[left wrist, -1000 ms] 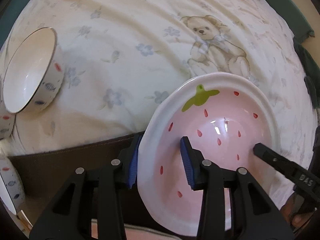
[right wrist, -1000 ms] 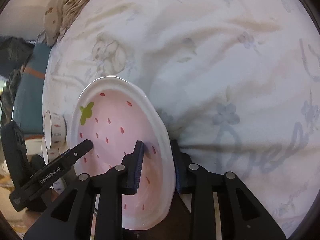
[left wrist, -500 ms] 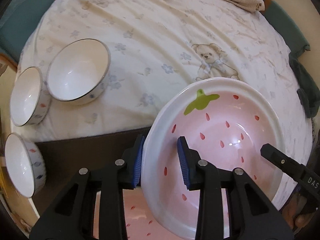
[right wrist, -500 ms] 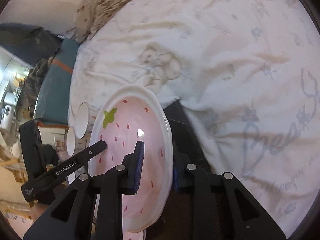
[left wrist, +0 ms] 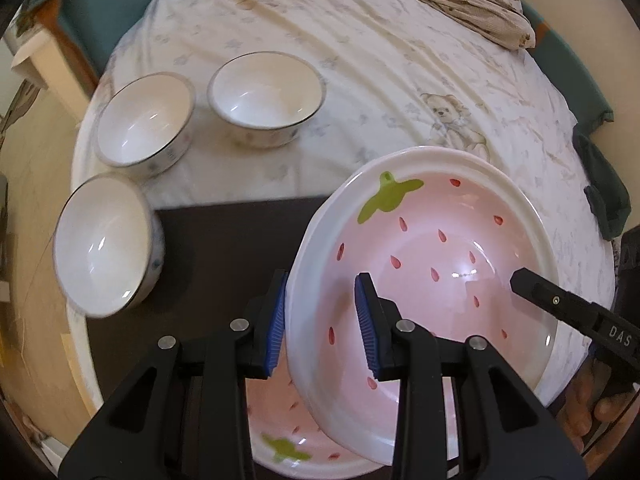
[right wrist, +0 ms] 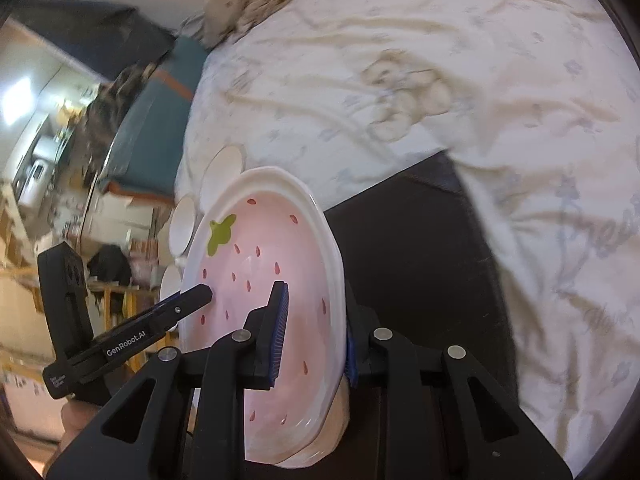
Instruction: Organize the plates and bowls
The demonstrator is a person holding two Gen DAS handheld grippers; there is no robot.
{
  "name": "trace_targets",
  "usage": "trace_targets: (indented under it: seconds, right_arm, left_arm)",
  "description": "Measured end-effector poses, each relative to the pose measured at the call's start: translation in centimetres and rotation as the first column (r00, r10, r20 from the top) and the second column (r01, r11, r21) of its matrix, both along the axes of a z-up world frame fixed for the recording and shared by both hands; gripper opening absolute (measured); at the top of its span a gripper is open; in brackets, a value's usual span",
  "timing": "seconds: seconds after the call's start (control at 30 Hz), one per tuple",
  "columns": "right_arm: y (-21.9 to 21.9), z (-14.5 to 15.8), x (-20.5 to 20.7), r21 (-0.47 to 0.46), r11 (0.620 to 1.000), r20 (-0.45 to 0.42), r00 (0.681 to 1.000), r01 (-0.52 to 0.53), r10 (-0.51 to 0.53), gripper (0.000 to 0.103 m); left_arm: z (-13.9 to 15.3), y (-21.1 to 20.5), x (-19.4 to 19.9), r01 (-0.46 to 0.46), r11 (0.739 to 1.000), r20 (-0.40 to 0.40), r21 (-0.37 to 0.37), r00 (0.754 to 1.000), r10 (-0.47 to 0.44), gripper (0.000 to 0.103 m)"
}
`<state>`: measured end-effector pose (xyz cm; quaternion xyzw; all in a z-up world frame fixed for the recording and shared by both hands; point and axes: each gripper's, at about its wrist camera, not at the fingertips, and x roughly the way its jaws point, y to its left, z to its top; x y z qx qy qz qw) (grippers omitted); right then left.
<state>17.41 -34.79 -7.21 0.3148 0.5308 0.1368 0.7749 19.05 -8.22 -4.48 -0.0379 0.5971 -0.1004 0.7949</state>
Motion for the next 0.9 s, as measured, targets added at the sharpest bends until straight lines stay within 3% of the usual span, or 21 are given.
trace_targets:
  seconds: [0.33, 0.9]
  right_arm:
    - [3.8, -0.2, -2.8, -0.009, 0.998, -0.013, 0.998, -0.069, 0.069, 0.027]
    - [8.0, -3.8, -4.8, -0.084, 0.987, -0.108, 0.986, -0.135, 0.126, 0.027]
  left_arm:
    - [-0.1, 3.6, -4.5, -0.023, 1.0, -0.003, -0.006, 1.0, 0.023, 0.029]
    - [-4.1, 5.1, -5.7, -0.026, 0.997, -0.061, 0.067, 0.998, 0.03, 0.029]
